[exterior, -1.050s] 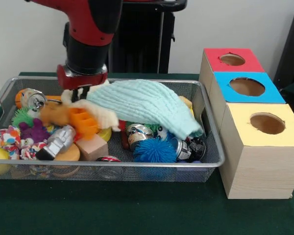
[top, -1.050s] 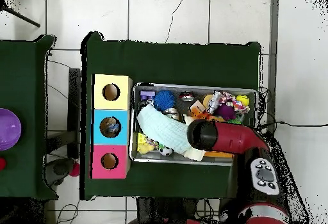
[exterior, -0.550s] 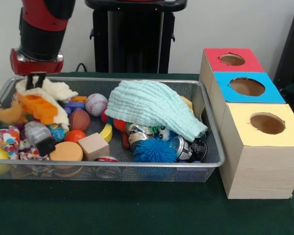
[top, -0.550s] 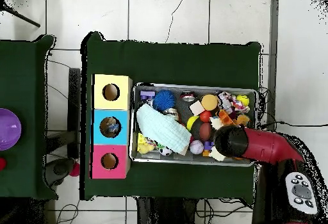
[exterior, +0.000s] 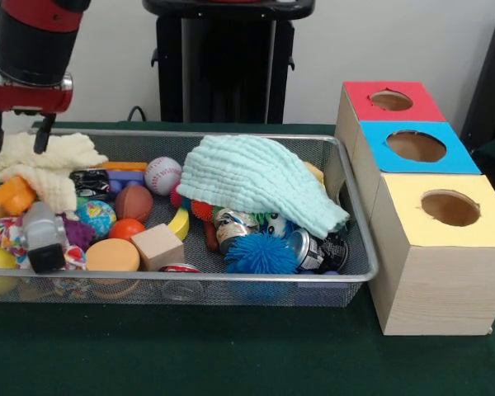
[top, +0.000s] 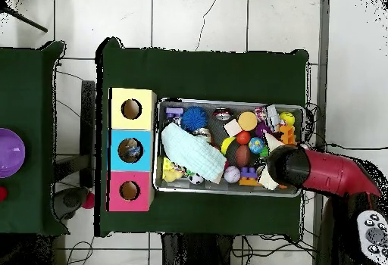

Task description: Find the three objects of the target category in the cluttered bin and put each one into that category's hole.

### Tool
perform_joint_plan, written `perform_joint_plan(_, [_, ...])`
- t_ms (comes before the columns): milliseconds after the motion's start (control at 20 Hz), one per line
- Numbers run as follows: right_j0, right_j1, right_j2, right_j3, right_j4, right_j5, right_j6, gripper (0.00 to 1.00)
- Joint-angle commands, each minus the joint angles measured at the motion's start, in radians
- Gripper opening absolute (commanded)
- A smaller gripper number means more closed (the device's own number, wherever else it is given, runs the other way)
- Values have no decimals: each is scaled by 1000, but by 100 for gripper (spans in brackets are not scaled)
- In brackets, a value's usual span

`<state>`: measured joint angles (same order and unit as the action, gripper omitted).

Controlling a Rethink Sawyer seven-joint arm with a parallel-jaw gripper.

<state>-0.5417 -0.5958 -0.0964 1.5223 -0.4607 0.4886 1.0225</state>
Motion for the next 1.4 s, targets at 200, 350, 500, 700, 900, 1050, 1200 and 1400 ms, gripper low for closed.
perform_joint_plan(200, [-227, 26, 338, 204, 290, 108, 100, 100])
perform_joint_plan(350, [-279, 38, 413, 264, 394, 89, 144, 100])
perform_joint_plan(500, [-307, 43, 462, 305, 478, 64, 182, 100])
perform_joint_plan(700, [-325, 54, 498, 346, 558, 71, 194, 100])
perform_joint_plan(900, [-376, 50, 572, 427, 629, 49, 189, 100])
perform_joint_plan(1050, [-398, 52, 607, 465, 658, 26, 185, 100])
perform_joint_plan(1200, [-397, 51, 618, 487, 667, -2, 190, 100])
perform_joint_plan(1400, [-360, 44, 592, 489, 640, -18, 190, 100])
